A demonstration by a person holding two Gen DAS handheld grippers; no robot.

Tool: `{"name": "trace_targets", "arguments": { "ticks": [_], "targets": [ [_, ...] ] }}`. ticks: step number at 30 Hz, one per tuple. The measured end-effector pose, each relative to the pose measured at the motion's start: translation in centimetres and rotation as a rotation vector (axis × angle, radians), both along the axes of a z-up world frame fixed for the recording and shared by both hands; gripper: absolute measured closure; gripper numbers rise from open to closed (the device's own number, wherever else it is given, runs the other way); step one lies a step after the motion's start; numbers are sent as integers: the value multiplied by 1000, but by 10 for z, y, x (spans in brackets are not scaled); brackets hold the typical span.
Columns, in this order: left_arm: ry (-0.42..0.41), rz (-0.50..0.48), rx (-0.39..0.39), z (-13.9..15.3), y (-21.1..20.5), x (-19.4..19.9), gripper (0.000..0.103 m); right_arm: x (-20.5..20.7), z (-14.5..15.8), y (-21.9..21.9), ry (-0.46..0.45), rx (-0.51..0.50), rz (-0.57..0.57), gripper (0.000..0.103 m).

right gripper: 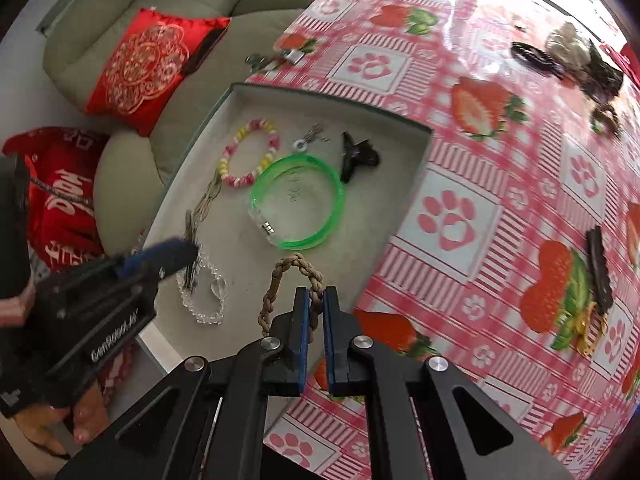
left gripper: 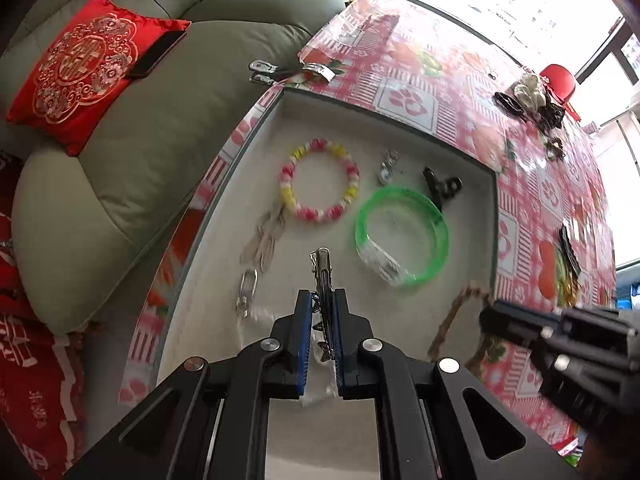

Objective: Organize jewelry
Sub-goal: 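Carry pin and bracelet to the white tray and open both grippers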

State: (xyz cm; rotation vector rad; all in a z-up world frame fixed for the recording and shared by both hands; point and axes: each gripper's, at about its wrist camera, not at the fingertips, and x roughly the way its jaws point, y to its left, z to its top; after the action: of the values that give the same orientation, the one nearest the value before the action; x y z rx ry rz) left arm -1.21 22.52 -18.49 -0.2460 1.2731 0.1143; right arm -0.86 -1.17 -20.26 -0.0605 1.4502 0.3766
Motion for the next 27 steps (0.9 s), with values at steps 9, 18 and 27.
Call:
{"name": "trace_targets", "arguments": {
  "ticks": [9,18,27],
  "targets": [
    [27,-11,8,-23,4,17,87,5,-26,19,32,-68,61,96],
    [30,-16,37,-31,2,25,87,18,-44,28,40,-114,60,96],
    [33,-16,74,-32,-1,30,87,28,-48,33,25,-133,76,95]
  ]
}}
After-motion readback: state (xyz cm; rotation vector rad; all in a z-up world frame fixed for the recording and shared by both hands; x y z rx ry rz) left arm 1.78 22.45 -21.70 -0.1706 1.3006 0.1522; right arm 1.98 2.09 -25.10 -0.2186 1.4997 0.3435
